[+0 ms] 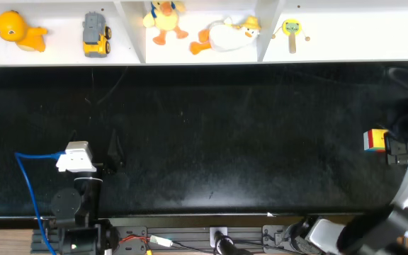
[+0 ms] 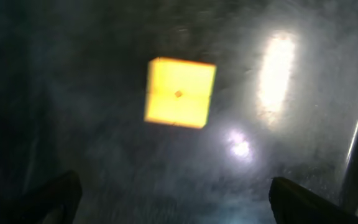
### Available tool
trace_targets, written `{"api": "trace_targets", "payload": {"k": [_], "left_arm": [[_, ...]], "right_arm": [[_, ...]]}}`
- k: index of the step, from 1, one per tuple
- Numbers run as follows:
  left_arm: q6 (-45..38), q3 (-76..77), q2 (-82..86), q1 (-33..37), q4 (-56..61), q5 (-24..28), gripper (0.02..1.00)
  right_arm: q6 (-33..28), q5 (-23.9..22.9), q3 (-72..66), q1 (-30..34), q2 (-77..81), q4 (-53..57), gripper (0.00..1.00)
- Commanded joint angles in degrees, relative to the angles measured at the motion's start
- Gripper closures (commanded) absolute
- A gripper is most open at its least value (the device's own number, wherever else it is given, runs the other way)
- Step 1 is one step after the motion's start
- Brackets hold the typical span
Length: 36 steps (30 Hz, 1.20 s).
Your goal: Store Toys
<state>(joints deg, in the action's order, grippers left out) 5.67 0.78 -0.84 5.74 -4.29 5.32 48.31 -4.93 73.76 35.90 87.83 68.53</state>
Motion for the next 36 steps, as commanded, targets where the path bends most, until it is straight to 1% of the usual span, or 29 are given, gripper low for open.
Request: {"api": "trace_targets", "payload": {"k": [1, 5, 9, 16, 25, 30, 32, 36], "left_arm": [[0.6, -0.3, 0.7, 0.2, 0.1, -0.3, 0.02], [0.6, -0.3, 0.7, 0.2, 0.1, -0.3, 0.02], [0.6, -0.3, 0.7, 0.2, 0.1, -0.3, 0.023], [0.6, -0.3, 0.7, 0.2, 0.1, -0.3, 0.02], [0.6, -0.3, 0.7, 0.2, 0.1, -0.3, 0.02], [0.6, -0.3, 0.7, 0.2, 0.1, -0.3, 0.02], [0.6, -0.3, 0.7, 0.2, 0.1, -0.3, 0.02], [0.6, -0.3, 0.7, 0.2, 0.1, -0.3, 0.02]], "right_arm": [[2.5, 0.8, 0.2, 1.8, 4.7, -1.4, 0.003], [2.3, 0.2, 0.2, 1.9, 8.4, -3.4, 0.007], [1.7, -2.4, 0.2, 1.9, 10.6, -4.9, 0.005], [-0.3, -4.5, 0.2, 2.0, 14.3, -6.1, 0.003], [-0.8, -5.1, 0.2, 1.9, 18.5, -8.3, 0.001], [-1.2, -5.5, 0.2, 1.9, 19.6, -9.1, 0.082], [-1.2, -5.7, 0.0, 1.9, 19.8, -9.5, 0.137], [-1.7, -5.7, -0.7, 1.9, 19.8, -10.8, 0.215]]}}
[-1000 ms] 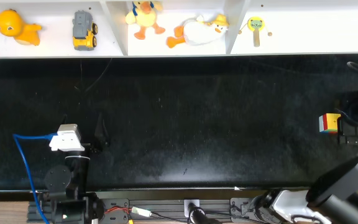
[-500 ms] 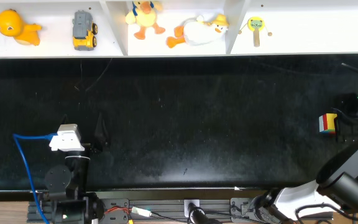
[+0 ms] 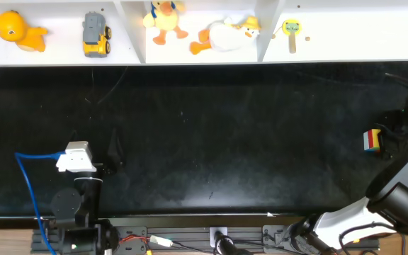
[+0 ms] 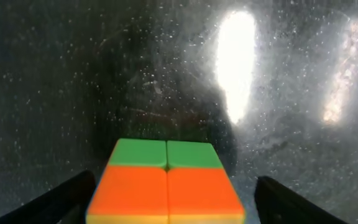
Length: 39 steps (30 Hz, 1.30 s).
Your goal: Store Toys
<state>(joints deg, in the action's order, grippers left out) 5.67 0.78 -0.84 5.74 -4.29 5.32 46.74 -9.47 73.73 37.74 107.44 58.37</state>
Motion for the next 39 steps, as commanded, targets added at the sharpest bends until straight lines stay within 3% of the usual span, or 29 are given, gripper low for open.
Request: {"api": "trace_targets", "payload": {"k": [1, 14, 25, 31, 35, 39], "left_arm": [[0.6, -0.3, 0.7, 0.2, 0.1, -0.3, 0.02], [0.6, -0.3, 0.7, 0.2, 0.1, -0.3, 0.023], [0.6, -0.3, 0.7, 0.2, 0.1, -0.3, 0.02], [0.6, -0.3, 0.7, 0.2, 0.1, -0.3, 0.02], [0.6, -0.3, 0.7, 0.2, 0.1, -0.3, 0.02], [0.6, -0.3, 0.7, 0.2, 0.1, -0.3, 0.02]], "right_arm": [[-0.1, -1.1, -0.8, 0.1, 0.2, -0.9, 0.251], [-1.6, -1.1, -1.6, 0.1, 0.2, -1.9, 0.509], [-5.3, 2.1, -0.9, 0.1, -0.2, -1.6, 0.632], [-12.3, 5.4, 2.6, -0.3, -3.3, -0.5, 0.748], [-18.3, 3.6, 5.2, -1.9, -8.4, -0.1, 0.958], [-26.4, 2.3, 5.4, -3.6, -14.8, -2.6, 0.956]]}}
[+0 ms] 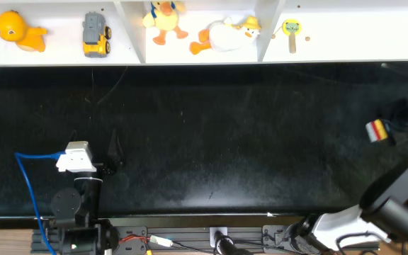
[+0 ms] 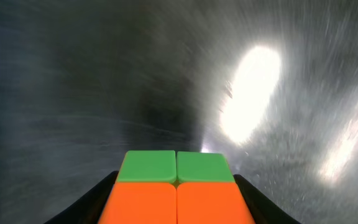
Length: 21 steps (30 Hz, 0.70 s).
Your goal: Store Toys
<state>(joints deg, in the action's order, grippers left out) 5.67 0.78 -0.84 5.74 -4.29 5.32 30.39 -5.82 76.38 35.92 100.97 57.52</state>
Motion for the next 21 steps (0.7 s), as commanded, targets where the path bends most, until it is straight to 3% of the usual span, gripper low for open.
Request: {"api": "trace_targets", "payload": {"k": [1, 5, 13, 17, 21], "left_arm": [[0.6, -0.3, 0.7, 0.2, 0.1, -0.3, 0.02], [0.6, -0.3, 0.7, 0.2, 0.1, -0.3, 0.02], [0.6, -0.3, 0.7, 0.2, 0.1, -0.3, 0.02], [0.6, -0.3, 0.7, 0.2, 0.1, -0.3, 0.02], [0.6, -0.3, 0.7, 0.2, 0.1, -0.3, 0.02]], "right_arm": [[-12.8, -1.3, 2.7, -2.3, -9.7, -2.4, 0.958], [-23.0, -1.3, 2.2, -5.3, -14.5, -4.2, 0.956], [-26.8, 3.4, 0.9, -6.7, -23.7, -0.8, 0.954], [-34.1, 5.5, -8.0, -6.6, -29.7, -14.0, 0.952], [-44.8, 12.0, -19.8, -6.6, -28.0, -36.6, 0.954]]}}
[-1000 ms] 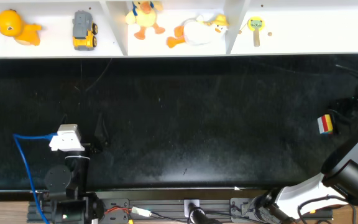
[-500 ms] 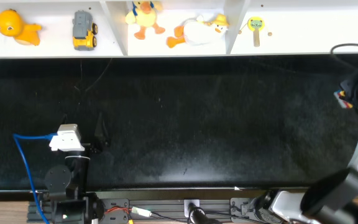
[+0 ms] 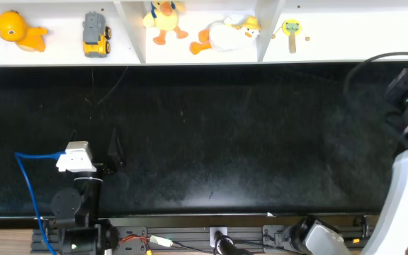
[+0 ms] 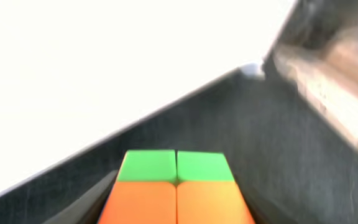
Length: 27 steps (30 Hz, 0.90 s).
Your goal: Store Toys
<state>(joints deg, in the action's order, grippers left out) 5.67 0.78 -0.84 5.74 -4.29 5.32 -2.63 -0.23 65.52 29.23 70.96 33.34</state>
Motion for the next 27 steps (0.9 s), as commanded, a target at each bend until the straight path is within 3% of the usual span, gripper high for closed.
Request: {"api": "trace_targets", "payload": {"k": [1, 10, 16, 22, 27], "left_arm": [[0.6, -0.3, 0.7, 0.2, 0.1, -0.3, 0.02], [0.6, -0.3, 0.7, 0.2, 0.1, -0.3, 0.023], [0.6, -0.3, 0.7, 0.2, 0.1, -0.3, 0.023], [0.6, -0.3, 0.7, 0.2, 0.1, -0.3, 0.02], [0.6, -0.3, 0.7, 0.2, 0.1, -0.3, 0.02]], "right_arm": [[-12.0, 6.8, -10.8, 0.0, 3.1, -18.4, 0.956], [-14.4, 16.8, -13.0, 0.0, 19.6, -56.7, 0.956], [-6.8, 17.9, -12.3, 0.0, 30.0, -76.1, 0.956], [-0.2, 23.7, -6.3, -0.2, 38.9, -80.0, 0.956], [1.0, 24.2, -1.6, -1.1, 43.0, -79.5, 0.956]]}}
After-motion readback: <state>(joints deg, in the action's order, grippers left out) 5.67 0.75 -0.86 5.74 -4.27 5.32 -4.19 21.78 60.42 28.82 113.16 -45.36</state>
